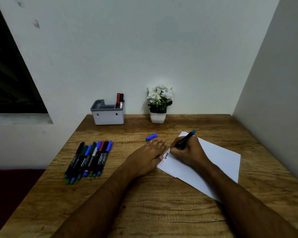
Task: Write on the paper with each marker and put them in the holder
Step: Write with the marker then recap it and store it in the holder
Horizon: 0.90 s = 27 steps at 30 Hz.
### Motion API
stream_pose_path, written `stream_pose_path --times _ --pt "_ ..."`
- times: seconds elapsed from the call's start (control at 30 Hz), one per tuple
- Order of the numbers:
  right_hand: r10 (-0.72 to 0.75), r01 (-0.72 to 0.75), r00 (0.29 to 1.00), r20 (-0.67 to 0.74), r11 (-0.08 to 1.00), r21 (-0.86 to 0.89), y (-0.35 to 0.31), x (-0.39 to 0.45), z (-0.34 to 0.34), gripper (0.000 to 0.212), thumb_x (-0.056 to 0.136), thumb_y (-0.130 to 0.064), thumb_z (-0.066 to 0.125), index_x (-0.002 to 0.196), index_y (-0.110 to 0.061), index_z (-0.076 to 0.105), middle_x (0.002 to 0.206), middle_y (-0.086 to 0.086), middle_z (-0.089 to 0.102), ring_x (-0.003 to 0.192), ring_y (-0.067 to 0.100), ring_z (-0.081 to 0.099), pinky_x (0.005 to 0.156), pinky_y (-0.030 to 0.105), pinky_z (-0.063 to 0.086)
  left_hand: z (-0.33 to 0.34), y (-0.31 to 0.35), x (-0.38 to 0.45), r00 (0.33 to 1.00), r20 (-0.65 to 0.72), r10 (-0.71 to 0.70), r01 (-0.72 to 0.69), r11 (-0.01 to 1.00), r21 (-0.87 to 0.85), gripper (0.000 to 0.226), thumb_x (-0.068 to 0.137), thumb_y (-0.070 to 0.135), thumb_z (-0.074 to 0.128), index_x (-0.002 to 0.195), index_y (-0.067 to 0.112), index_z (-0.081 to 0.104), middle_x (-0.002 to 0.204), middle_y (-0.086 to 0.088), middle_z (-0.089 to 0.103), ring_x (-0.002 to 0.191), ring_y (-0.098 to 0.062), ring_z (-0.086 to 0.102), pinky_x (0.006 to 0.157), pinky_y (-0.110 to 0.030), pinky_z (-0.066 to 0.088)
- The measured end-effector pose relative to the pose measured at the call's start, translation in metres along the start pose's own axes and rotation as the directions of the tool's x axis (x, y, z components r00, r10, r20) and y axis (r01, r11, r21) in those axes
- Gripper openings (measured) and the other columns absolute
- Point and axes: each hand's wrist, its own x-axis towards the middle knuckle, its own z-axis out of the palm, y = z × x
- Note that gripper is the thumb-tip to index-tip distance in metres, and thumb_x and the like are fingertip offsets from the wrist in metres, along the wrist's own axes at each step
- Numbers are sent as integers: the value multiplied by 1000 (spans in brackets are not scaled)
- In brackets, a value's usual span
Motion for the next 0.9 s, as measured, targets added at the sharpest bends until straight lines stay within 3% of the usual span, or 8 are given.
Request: stream_pose_path --times 0.33,0.6,0.77,0.9 --pt "8 -8 1000 1 1000 1 0 0 0 8 80 -4 74 78 -11 77 75 1 76 76 13 71 72 33 58 4 -5 1 1000 14 -5 5 1000 -7 53 106 32 33 156 22 20 164 6 13 150 -4 3 117 -18 -3" --pt "29 -28 999 -18 999 21 -1 2 0 7 82 -1 73 81 -7 77 77 3 76 79 14 71 73 33 58 2 -3 1 1000 7 -5 5 1000 -19 53 106 29 34 157 21 20 165 6 12 150 -3 2 112 -12 -7" --pt "31 -31 999 -38 999 12 0 3 0 5 82 -1 72 80 -5 75 76 10 75 78 23 70 73 42 57 0 -2 0 1000 10 -4 5 1000 -14 53 106 29 33 157 20 20 165 5 12 150 -4 2 112 -13 -7" --pt "30 -30 999 -40 1000 8 0 3 0 6 82 -2 73 80 -7 75 76 8 75 78 22 71 74 41 58 1 -2 0 1000 11 -4 4 1000 -14 53 106 29 33 157 19 20 165 4 12 150 -5 2 113 -13 -7"
